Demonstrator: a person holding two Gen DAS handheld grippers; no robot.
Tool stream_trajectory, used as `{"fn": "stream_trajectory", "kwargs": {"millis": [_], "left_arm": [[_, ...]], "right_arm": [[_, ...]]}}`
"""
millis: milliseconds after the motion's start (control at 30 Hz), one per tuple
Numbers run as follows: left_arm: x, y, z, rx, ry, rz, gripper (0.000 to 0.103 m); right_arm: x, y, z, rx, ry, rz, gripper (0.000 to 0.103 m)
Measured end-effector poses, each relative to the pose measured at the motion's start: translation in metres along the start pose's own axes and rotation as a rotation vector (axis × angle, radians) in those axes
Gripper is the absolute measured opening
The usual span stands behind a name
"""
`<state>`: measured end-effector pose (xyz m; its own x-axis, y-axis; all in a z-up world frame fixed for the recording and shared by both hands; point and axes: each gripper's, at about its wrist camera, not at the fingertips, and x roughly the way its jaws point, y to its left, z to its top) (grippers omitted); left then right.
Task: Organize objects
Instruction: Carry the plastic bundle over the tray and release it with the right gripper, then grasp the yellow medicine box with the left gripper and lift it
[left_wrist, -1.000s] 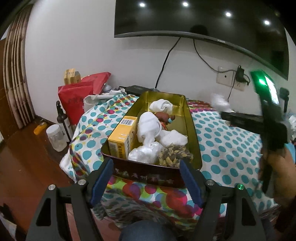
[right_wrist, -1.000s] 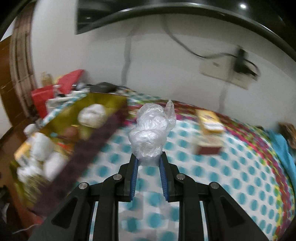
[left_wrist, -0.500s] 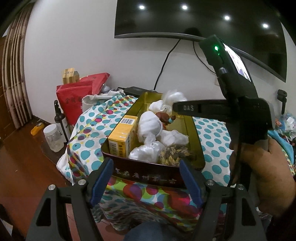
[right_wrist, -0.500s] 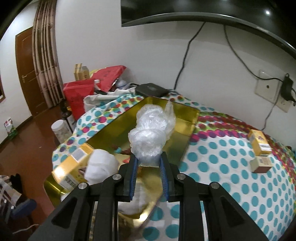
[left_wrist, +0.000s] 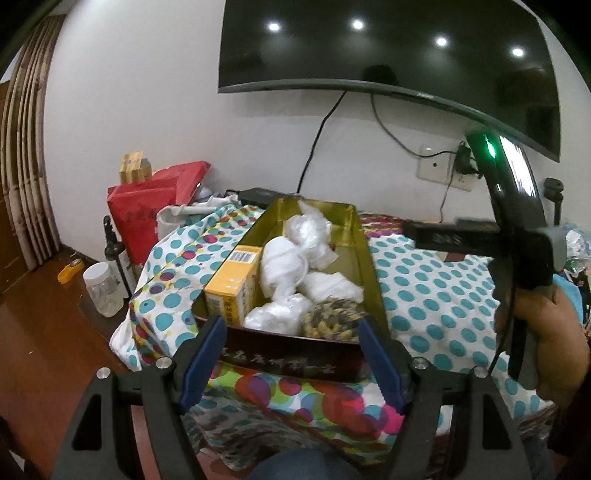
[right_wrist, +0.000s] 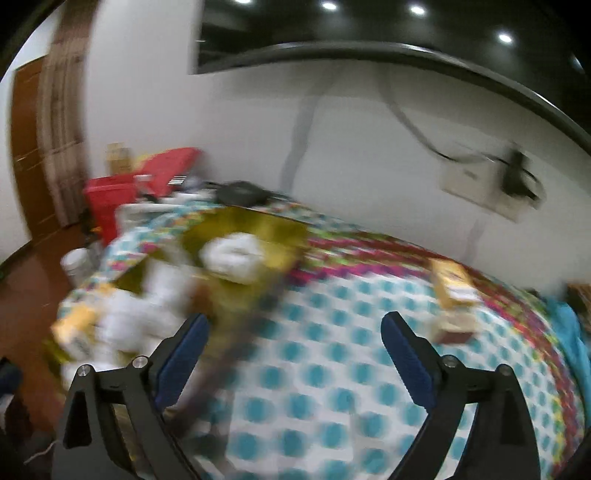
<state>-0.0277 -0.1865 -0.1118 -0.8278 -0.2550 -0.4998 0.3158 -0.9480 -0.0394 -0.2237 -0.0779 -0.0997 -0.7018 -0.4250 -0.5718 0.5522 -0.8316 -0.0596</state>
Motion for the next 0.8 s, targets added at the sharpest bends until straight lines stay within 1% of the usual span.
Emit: {"fn": "stream_trajectory", "kwargs": {"millis": [100,133,167,233,300,400,500,533,567,633,700,767,800], "left_arm": [[-0.001,-0.01,0.0,0.008,0.0,-0.015,0.076],[0.0,-0.014,0.0,0.012,0.008,-0.021,0.076],[0.003,-0.02,0.0,0.019,0.018,-0.031,0.076],[0.008,-0.032,0.0,0.043,0.038,-0.04,0.076],[0.014,-0.048,0.004,0.064,0.047,-0.056,0.076],[0.025,-0.071,0.014,0.086,0.052,-0.081,0.076],[0.041,-0.097,0.028,0.107,0.056,-0.108,0.076],[0.048,-0.104,0.034,0.112,0.06,-0.114,0.076],[0.056,-0.112,0.04,0.116,0.063,-0.122,0.076],[0.077,-0.133,0.055,0.134,0.071,-0.135,0.076],[0.098,-0.152,0.069,0.154,0.08,-0.142,0.076],[0.123,-0.172,0.085,0.162,0.09,-0.158,0.076],[0.14,-0.182,0.094,0.163,0.11,-0.166,0.076]], "right_arm": [[0.006,-0.056,-0.014,0.086,0.042,-0.068,0.099],[0.008,-0.081,-0.019,0.12,0.058,-0.118,0.099],[0.01,-0.097,-0.023,0.141,0.067,-0.148,0.1],[0.014,-0.133,-0.031,0.192,0.085,-0.191,0.1],[0.017,-0.158,-0.037,0.223,0.096,-0.217,0.1],[0.022,-0.173,-0.042,0.222,0.11,-0.246,0.1],[0.023,-0.178,-0.051,0.206,0.113,-0.244,0.1],[0.023,-0.18,-0.051,0.214,0.118,-0.235,0.1],[0.021,-0.181,-0.052,0.222,0.106,-0.22,0.1],[0.016,-0.182,-0.054,0.224,0.091,-0.213,0.103],[0.014,-0.185,-0.057,0.241,0.1,-0.22,0.103],[0.012,-0.189,-0.059,0.266,0.103,-0.202,0.103],[0.011,-0.192,-0.06,0.282,0.099,-0.202,0.103]]}}
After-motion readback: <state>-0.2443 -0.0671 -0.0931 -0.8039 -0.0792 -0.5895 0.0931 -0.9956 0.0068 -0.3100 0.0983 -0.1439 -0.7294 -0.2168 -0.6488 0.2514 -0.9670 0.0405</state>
